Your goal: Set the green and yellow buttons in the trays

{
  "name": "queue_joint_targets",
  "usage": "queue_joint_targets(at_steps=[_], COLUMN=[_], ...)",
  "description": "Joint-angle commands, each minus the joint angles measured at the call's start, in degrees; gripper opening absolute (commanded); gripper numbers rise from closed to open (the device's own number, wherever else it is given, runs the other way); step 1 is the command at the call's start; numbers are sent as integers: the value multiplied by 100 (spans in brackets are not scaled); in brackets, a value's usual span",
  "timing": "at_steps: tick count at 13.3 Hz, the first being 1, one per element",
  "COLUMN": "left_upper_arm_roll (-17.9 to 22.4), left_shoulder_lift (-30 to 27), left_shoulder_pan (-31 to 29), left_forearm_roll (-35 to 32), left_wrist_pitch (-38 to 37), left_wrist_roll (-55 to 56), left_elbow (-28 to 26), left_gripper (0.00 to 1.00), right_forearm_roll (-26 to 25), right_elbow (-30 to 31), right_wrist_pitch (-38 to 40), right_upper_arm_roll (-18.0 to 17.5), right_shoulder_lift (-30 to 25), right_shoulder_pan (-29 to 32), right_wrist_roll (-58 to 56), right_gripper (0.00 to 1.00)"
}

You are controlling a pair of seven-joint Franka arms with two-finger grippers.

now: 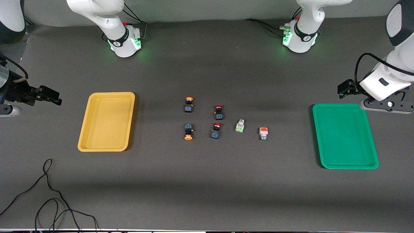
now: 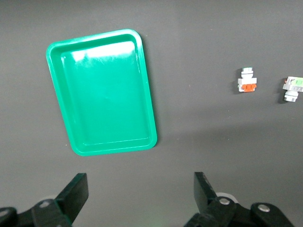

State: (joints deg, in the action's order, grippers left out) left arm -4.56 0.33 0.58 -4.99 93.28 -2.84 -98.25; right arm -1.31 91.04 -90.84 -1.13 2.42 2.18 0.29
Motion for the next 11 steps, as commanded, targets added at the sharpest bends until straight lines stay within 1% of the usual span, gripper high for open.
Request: queue_joint_targets(at_steps=[1,8,11], left_upper_arm_roll=[-1,26,26], left_shoulder_lift=[98,98,107], left_shoulder_pan=[-40,-49,-40], left_forearm_roll=[60,60,51], left_wrist_pitch=[-170,-310,-503], left_wrist_roll=[-68,-50,20], left_elbow=[192,192,201], left_gripper=[99,99,99], right_forearm_roll=[26,34,113], right_elbow=[116,116,229], right_wrist_pitch=[14,5,-73], right_upper_arm_roll=[78,17,17], right_shoulder_lift=[-145,-110,-93], right_shoulder_pan=[-86,-147,-690], right_wrist_roll=[-56,-38,163], right_gripper=[100,100,100])
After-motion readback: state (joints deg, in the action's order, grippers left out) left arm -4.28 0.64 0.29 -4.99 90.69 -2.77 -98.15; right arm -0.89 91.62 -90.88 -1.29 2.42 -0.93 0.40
